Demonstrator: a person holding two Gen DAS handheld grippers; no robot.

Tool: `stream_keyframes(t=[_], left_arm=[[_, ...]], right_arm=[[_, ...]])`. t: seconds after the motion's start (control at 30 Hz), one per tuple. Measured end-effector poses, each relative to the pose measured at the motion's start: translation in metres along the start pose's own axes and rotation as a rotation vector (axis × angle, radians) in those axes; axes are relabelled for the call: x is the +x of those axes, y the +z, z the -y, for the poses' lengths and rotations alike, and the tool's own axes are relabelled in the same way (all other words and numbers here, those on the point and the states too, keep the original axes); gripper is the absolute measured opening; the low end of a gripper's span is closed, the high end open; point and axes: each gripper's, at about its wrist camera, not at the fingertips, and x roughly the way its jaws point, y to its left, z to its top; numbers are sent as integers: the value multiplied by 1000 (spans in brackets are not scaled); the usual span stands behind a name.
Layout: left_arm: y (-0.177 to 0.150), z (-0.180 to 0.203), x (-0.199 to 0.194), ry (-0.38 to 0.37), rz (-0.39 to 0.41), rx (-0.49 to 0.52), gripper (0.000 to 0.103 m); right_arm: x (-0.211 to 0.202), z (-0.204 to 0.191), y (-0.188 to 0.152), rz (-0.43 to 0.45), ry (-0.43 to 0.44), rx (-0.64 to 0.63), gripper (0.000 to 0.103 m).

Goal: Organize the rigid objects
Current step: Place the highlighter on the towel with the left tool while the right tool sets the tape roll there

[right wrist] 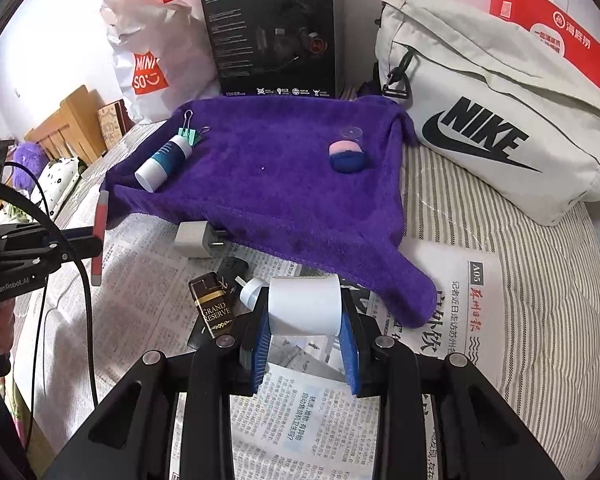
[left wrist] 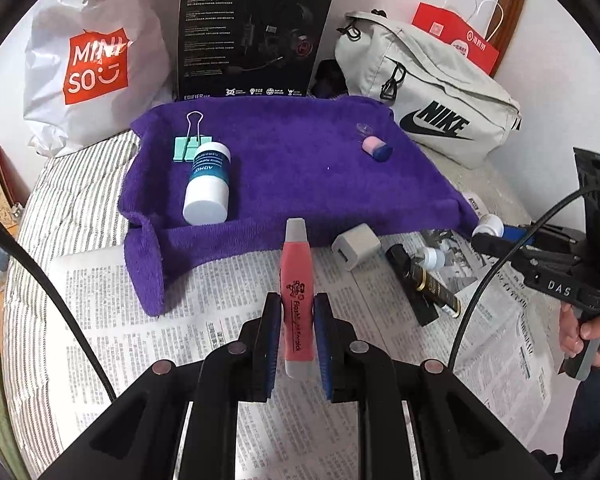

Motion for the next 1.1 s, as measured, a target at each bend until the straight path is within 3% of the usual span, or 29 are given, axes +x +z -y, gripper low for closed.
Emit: stream_keyframes(t=[0.53, 0.83, 1.1], left_arm=[[41, -10, 0, 5, 26, 18, 16], [72, -22, 14, 15, 9, 18, 16], [91, -26, 32, 8, -12, 29, 16]], right_arm=[[1, 5, 45, 41, -5, -12, 31], [33, 13, 79, 26, -17, -9, 31], [60, 25, 89, -3, -25, 13, 31]])
